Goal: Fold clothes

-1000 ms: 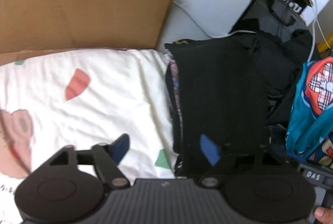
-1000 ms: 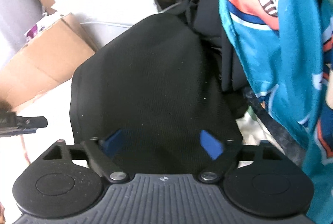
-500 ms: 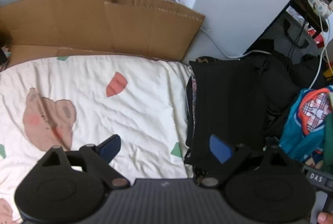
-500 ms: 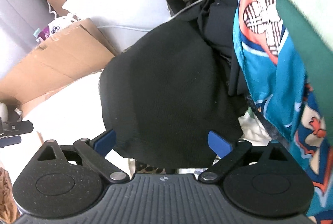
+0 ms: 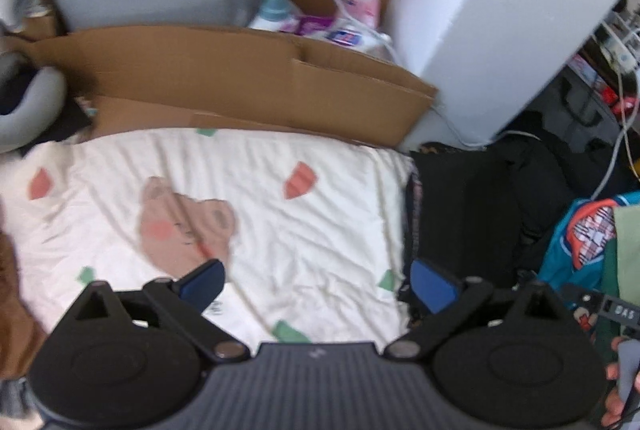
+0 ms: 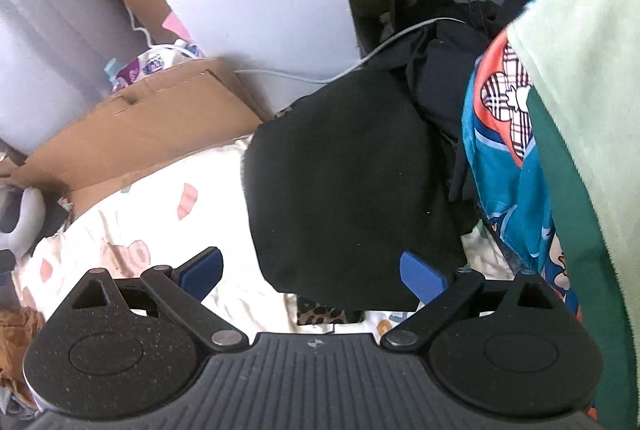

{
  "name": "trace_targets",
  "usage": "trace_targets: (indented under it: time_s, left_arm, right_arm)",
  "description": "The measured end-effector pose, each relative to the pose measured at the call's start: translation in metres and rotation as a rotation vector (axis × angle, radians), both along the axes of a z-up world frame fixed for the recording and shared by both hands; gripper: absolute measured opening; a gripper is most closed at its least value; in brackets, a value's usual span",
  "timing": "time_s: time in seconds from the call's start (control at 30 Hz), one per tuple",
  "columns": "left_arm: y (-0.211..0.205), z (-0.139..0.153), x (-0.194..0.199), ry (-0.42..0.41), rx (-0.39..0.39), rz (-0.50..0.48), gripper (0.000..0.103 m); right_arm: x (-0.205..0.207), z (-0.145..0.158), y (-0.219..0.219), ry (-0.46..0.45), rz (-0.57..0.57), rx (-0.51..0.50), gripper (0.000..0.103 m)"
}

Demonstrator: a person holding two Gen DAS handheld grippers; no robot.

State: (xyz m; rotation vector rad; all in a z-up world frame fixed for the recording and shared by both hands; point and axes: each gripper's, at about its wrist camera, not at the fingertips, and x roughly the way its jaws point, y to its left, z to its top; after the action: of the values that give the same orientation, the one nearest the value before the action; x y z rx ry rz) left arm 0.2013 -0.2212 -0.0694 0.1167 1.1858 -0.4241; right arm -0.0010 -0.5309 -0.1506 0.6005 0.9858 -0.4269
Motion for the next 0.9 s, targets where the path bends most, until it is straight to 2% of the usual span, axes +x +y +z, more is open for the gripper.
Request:
trace_targets:
  time_s: [0.13, 0.33, 0.53, 0.9]
  left_arm:
    - [0.03, 0.023, 0.003, 0.002, -0.005, 0.051, 0.101]
    - [0.065, 0.053, -0.004, -0.024, 0.017, 0.038, 0.102]
    - [0.103, 0.079, -0.012, -0.035, 0.016, 0.053, 0.102]
    - [0.176, 0.123, -0.036, -0.073, -0.002, 0.148, 0.102]
  right_arm:
    - [0.0, 0.017, 0.003, 0.0, 0.014, -0.003, 0.099]
    - [0.003, 0.044, 0.006, -0.01, 0.017, 0.022, 0.099]
    - [0.014, 0.082, 0.018, -0.038, 0.052, -0.01, 0.099]
    - [0.028, 0.131, 0.064, -0.066, 0.136, -0.009, 0.099]
